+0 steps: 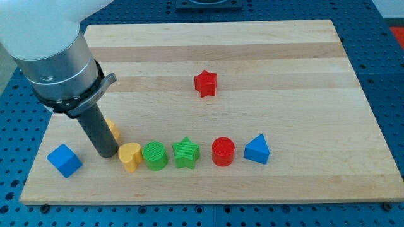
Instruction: Push the yellow heart into the yellow hexagon
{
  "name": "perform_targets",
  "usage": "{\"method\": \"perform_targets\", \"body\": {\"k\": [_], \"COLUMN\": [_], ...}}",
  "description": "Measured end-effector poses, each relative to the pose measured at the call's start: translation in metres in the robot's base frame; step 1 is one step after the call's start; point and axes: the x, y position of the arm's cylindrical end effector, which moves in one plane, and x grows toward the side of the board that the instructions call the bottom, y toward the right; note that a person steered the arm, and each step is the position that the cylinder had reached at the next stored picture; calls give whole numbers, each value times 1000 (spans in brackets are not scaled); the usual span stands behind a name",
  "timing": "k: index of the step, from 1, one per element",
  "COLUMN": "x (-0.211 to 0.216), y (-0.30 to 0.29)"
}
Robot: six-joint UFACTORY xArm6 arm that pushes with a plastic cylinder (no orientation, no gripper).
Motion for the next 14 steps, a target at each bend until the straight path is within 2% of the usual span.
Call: {"method": "perform_targets", "body": {"k": [1,3,4,5,6,9,11,12,14], "x": [-4,26,53,62,45,29,29,27,9], "y": [0,0,11,39,64,21,69,64,9]}}
